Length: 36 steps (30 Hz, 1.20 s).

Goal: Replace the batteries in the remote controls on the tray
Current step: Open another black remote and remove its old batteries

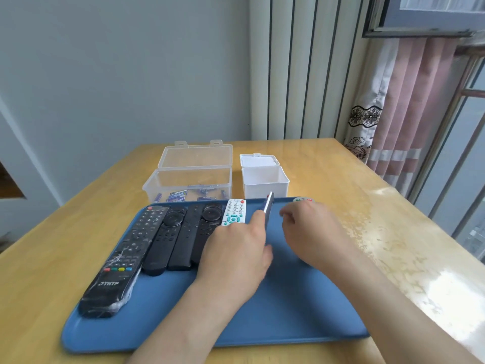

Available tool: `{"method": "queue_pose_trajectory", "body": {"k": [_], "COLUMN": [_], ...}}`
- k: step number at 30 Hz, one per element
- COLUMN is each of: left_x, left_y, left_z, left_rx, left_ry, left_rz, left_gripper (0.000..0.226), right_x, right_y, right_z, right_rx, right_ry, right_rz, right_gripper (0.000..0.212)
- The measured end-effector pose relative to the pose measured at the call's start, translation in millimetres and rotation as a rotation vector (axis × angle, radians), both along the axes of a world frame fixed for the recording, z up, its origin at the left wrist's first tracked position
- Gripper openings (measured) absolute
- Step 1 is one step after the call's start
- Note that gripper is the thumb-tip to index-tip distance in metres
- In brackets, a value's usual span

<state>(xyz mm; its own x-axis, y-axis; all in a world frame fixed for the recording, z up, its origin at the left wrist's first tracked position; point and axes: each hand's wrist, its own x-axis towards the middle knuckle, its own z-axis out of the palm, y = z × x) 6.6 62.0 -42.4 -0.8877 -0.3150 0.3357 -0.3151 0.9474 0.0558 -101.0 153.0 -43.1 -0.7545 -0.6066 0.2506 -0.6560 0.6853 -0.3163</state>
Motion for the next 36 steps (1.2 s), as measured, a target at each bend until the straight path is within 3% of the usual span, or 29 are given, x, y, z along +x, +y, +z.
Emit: {"method": "queue_pose_trajectory", "body": {"k": [3,6,9,12,16,22,28,33,36], "left_x": [1.7,6.0,6.5,2.9,-1.9,-3.5,-0.5,-3.1,-3.5], "left_y": [0.9,-12.6,-24.0,-18.4,-13.8,-12.8,-16.0,-13.0,-14.5], "left_z": [4.4,17.8,23.6,22.0,10.5,8.5,7.2,-1.3,-3.7], "left_rx": [0.148,0.601,1.194,1.457,1.306,1.153,0.541,0.797,0.831], "left_ry": [0.021,0.176,0.42,0.563,0.565,0.565,0.459,0.346,0.291], "left_rz": [0.002,0.065,-0.019,-0.138,-0.175,-0.178,-0.154,-0.235,-0.241], "left_gripper": [0.028,0.029,0.034,0.034,0.037,0.046,0.059,0.077,0.085], "right_x": [6.9,7.4,10.7,23.5,29.0,30.7,25.5,24.4,24.1], "right_y": [-4.4,-3.3,0.3,-0.7,-7.6,-11.7,-9.1,-6.6,-4.8], "right_z": [-4.1,1.0,11.9,18.0,10.2,5.1,6.4,6.8,9.4], "right_rx": [-0.015,-0.21,-0.55,-0.776,-0.923,-0.993,-1.017,-1.026,-1.054], "right_ry": [-0.241,-0.422,-0.879,-1.338,-1.469,-1.339,-1.312,-1.249,-1.265], "right_rz": [0.084,0.09,0.117,0.255,0.308,0.355,0.33,0.299,0.303], "right_gripper": [0.025,0.024,0.026,0.031,0.027,0.03,0.026,0.024,0.023]}}
